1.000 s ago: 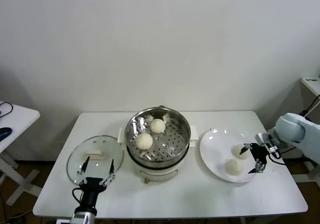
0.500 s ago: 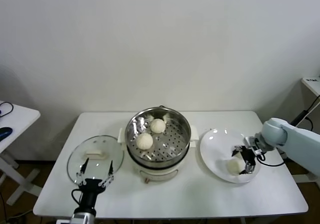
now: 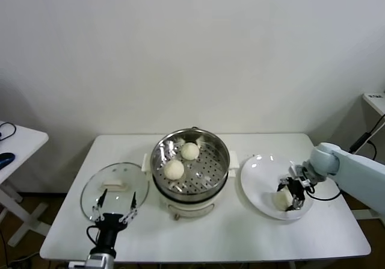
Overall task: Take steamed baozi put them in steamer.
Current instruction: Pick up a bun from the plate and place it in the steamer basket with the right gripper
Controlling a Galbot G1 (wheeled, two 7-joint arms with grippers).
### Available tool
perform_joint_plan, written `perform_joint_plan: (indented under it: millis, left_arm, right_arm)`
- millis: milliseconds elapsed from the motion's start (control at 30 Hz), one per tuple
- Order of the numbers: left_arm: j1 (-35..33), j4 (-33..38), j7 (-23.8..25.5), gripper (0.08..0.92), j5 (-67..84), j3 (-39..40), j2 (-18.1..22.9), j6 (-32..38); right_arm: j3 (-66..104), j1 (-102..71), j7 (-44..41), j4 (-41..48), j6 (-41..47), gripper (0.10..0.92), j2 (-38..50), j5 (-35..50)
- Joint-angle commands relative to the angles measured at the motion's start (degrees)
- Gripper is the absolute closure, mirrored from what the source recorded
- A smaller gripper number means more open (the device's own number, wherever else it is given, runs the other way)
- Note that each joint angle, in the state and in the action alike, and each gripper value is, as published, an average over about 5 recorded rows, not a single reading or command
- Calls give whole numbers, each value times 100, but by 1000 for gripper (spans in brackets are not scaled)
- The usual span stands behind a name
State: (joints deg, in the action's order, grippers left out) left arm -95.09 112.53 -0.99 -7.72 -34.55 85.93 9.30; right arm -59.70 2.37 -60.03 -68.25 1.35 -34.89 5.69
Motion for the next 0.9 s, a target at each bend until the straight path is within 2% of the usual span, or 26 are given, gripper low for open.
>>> perform_joint_plan:
  millis: [33,333,600,733,900]
  left_arm:
    - [9,5,-3,177,-6,4,-5,-10]
    - [5,17,-8,177,-6,-9,-17,-20]
    - [6,17,-11,177,-42,19,-34,-33]
    - [-2,30,-12,177,-79,32,-35,-45]
    - [-5,46,-15,177,-100,51,-45,-53]
  right_arm:
    - [4,-23,-30,53,-1,332,-58,-9]
    - [-161,496,-63,-111,-68,370,-10,143]
    - [-1559,2989,-404,-1048,-725,372,-31,269]
    - [-2218,4309,-509,-1614,-1390,374,-223,-62]
    - [-2336,4993,-550,-2320,-2234,380,-496,-1025]
